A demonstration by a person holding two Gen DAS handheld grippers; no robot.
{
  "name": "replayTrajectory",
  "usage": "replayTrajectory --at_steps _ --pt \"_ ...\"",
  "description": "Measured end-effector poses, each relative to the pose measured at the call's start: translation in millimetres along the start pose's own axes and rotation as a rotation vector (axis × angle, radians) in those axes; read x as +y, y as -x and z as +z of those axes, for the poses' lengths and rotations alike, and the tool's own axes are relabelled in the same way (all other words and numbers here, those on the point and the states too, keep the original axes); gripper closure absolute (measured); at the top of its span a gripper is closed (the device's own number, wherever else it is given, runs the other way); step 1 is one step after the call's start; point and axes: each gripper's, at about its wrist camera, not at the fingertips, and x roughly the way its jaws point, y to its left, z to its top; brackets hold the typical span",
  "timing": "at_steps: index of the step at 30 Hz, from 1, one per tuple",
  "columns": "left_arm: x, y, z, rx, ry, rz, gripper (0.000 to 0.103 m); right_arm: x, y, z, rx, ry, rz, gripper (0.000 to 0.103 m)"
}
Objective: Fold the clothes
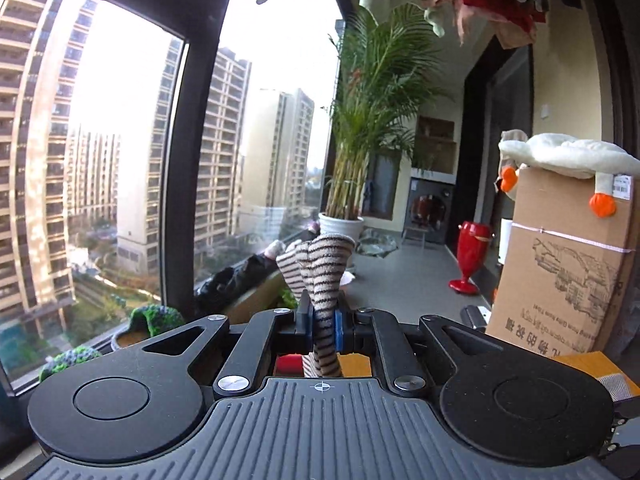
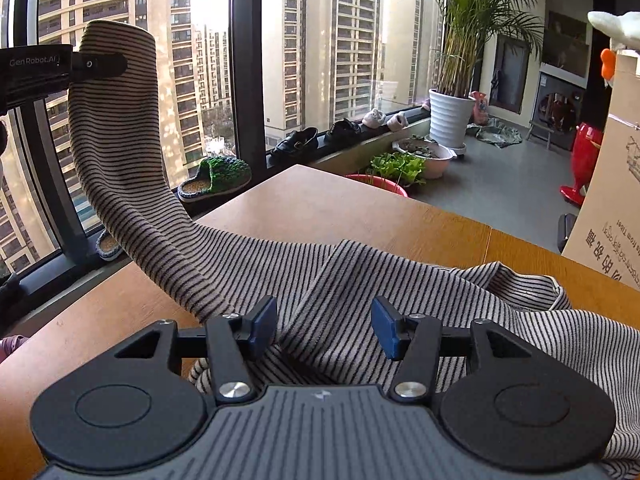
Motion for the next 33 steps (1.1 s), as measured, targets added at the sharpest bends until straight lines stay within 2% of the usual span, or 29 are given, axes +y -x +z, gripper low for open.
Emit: replayTrajectory --at_steps 1,2,4,7,10,13,16,18,20,23,26,27,28,29,30,31,32,33 --pt "-7 1 -8 0.005 0.008 -0.001 0.093 0 -1 -2 0.006 0.005 -0.004 0.062" --pt "-12 3 -11 0.008 0.008 -0.005 0.093 -1 -2 -3 0.012 0.009 -0.008 0.083" --pt "-28 8 -16 0.011 0.006 -0.014 0.093 -11 8 -2 -0.001 -0.022 -0.001 0.097" --pt "-49 12 -16 0.003 0.003 -0.042 0.092 -44 53 10 -0.11 -0.062 -0.08 0.099" --pt "-73 13 -21 -0.017 0.014 -0.085 0.092 -99 129 24 -0.246 -0.127 -0.231 0.1" --pt "-103 21 -25 -0.023 0.015 -0.147 0.092 -135 204 29 -0.391 -0.16 -0.365 0.1" --pt "-135 32 -39 0.015 -0.019 -0.206 0.089 -147 255 23 -0.447 -0.169 -0.42 0.1" --pt "-150 38 -53 0.066 -0.027 -0.233 0.088 -149 271 0 -0.437 -0.177 -0.427 0.1" --pt "-169 44 -75 0.144 -0.022 -0.259 0.088 -150 272 -31 -0.359 -0.205 -0.4 0.1" --pt "-197 44 -112 0.241 -0.047 -0.265 0.086 -140 247 -76 -0.211 -0.249 -0.363 0.1" --pt "-209 59 -135 0.3 -0.094 -0.265 0.08 -124 225 -111 -0.114 -0.261 -0.366 0.099" --pt "-212 66 -140 0.303 -0.106 -0.261 0.071 -119 223 -120 -0.088 -0.261 -0.371 0.098" --pt "-215 72 -145 0.306 -0.117 -0.256 0.057 -115 223 -127 -0.077 -0.272 -0.361 0.097" --pt "-216 81 -147 0.304 -0.115 -0.256 0.048 -111 226 -134 -0.077 -0.293 -0.342 0.091" --pt "-216 91 -148 0.302 -0.109 -0.256 0.031 -108 229 -141 -0.076 -0.311 -0.315 0.084" --pt "-217 99 -151 0.312 -0.094 -0.265 0.018 -105 234 -148 -0.073 -0.322 -0.282 0.065" --pt "-217 106 -154 0.325 -0.076 -0.277 0.017 -98 238 -155 -0.066 -0.325 -0.246 0.055" --pt "-219 112 -160 0.356 -0.06 -0.294 0.018 -89 238 -162 -0.048 -0.322 -0.216 0.054"
